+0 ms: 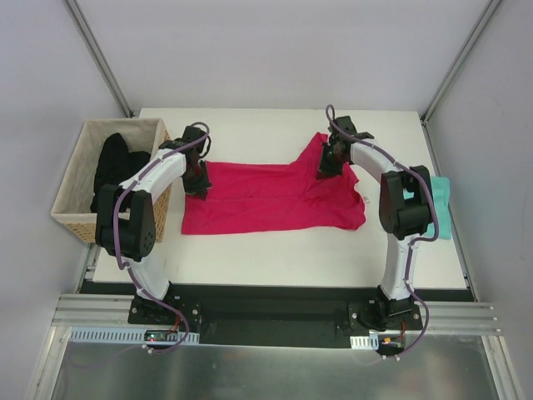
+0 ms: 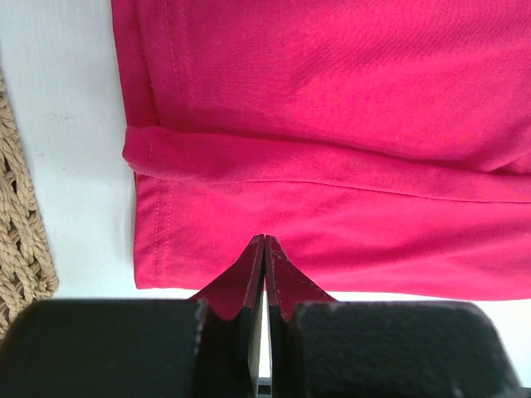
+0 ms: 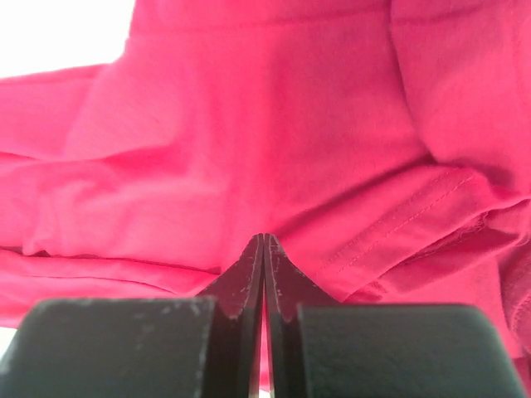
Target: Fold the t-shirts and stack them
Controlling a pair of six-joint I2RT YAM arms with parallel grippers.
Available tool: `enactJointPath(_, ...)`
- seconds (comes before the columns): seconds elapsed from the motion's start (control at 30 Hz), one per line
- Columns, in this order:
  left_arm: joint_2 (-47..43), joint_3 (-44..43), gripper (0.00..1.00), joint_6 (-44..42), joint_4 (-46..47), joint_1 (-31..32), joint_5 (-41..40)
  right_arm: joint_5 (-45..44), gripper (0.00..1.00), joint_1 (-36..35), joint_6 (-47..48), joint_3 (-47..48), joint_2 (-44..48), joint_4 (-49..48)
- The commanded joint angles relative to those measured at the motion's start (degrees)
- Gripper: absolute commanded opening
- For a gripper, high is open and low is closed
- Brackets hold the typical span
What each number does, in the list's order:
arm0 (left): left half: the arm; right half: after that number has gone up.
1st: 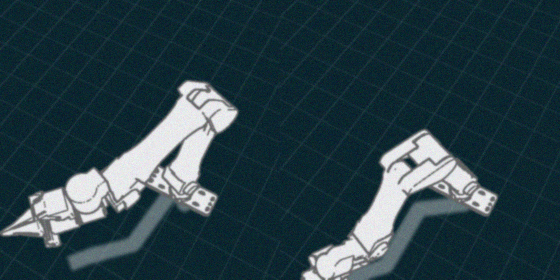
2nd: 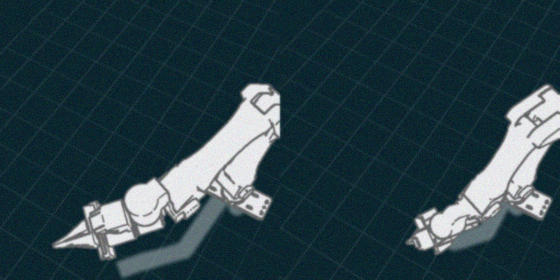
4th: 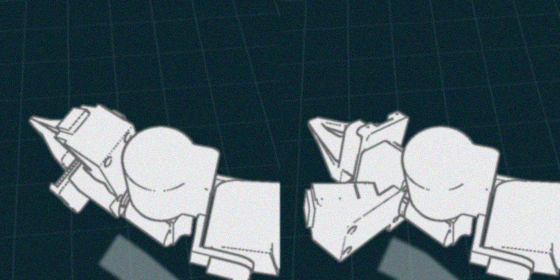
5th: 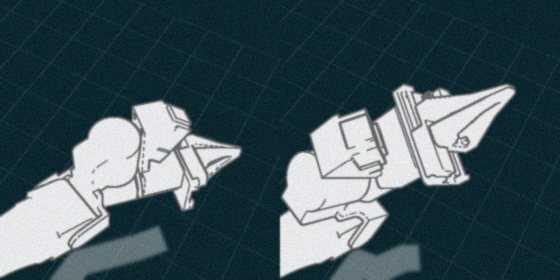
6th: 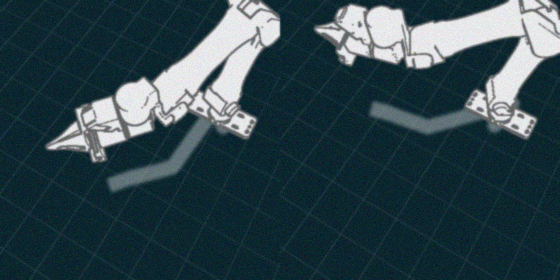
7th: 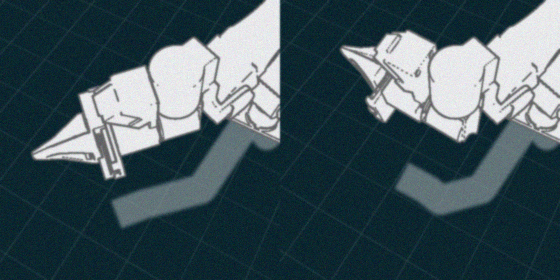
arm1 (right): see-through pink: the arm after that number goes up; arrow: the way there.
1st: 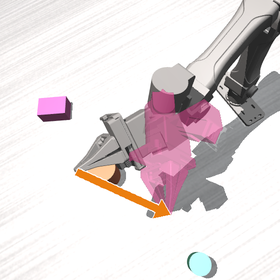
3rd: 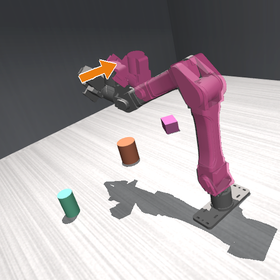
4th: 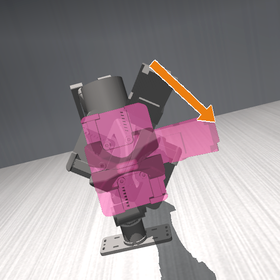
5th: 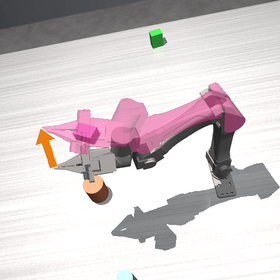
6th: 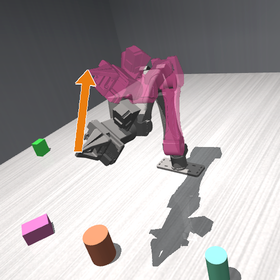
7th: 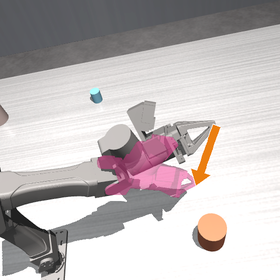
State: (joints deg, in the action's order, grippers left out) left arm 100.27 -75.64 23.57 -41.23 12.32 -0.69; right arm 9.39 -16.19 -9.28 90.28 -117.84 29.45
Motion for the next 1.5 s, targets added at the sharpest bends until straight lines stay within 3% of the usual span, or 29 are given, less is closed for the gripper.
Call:
enactJointPath(0.0, 0.3, -1.5, 0.0, 0.2, -1.3, 0.1, -1.7, 0.5, 0.01, 0.4, 1.7, 4.3, -0.9, 3.5)
enactJointPath(0.23, 1.1, -2.2, 0.0, 0.1, -1.3, 0.1, -1.0, -2.8, 0.01, 0.2, 2.8, 1.4, 3.8, 3.4)
enactJointPath(0.37, 1.9, -3.0, 0.0, -0.1, -1.3, 0.1, -0.2, -6.1, 0.29, 0.3, 3.0, -2.1, 7.4, 3.5)
enactJointPath(0.47, 2.2, -3.6, 0.0, -0.2, -1.3, 0.1, -0.1, -7.0, 0.41, 0.3, 1.8, -6.8, 10.9, 0.9)
enactJointPath(0.67, 1.8, -3.6, 0.0, -0.3, -1.3, 0.2, -0.1, -8.0, 0.4, -1.0, -0.1, -12.0, 14.4, -0.6)
enactJointPath(1.0, 1.2, -2.6, 0.0, -0.2, -1.3, 0.1, -0.8, -7.8, 0.25, -4.2, -1.5, -13.6, 13.6, -1.3)
enactJointPath(1.47, 2.1, -3.6, 0.0, -0.4, -1.4, 0.1, -0.7, -8.2, 0.33, -5.1, -3.7, -20.1, 16.5, -4.2)
